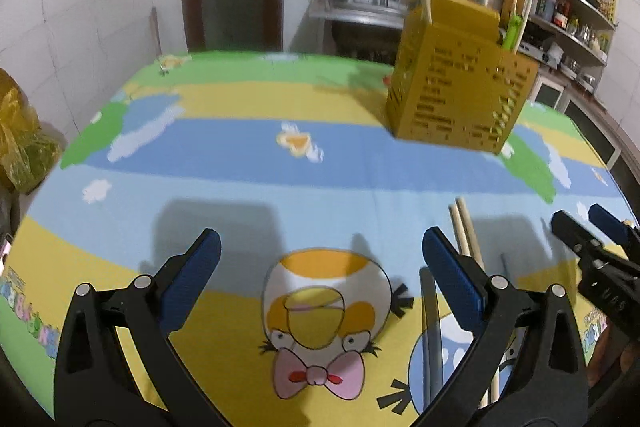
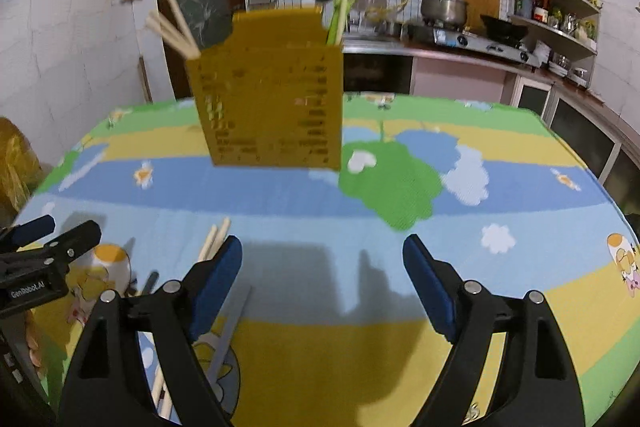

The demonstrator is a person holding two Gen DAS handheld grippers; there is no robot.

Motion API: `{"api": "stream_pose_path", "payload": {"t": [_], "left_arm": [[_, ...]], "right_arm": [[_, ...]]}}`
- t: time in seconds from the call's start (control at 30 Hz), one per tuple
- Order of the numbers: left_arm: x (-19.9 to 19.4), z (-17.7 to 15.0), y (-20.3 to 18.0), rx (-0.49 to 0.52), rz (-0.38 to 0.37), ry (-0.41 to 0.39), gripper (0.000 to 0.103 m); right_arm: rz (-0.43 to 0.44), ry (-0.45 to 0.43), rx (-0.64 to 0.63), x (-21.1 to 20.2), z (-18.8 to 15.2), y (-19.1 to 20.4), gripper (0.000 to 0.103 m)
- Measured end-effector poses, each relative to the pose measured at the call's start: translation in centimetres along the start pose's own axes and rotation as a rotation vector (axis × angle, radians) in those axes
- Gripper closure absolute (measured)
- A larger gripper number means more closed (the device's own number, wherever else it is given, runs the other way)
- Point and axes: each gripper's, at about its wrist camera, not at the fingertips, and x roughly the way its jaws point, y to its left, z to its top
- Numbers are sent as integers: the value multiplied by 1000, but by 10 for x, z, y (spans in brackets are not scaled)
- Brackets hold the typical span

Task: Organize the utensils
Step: 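Move both tools back down toward the metal spoons on the table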

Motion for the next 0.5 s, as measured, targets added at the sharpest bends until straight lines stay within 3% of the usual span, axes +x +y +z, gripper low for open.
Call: {"api": "stream_pose_path", "payload": {"t": [0.17, 0.4, 0.5], "left_arm": [[8, -11, -14, 48, 0, 43, 5], [15, -16, -16, 72, 28, 72, 5], [17, -15, -11, 54, 28, 84, 5]], "right_arm": [[5, 130, 7, 17, -13, 10, 22], [8, 171, 4, 13, -22, 24, 23], [-3, 211, -8, 16, -26, 32, 40]]}}
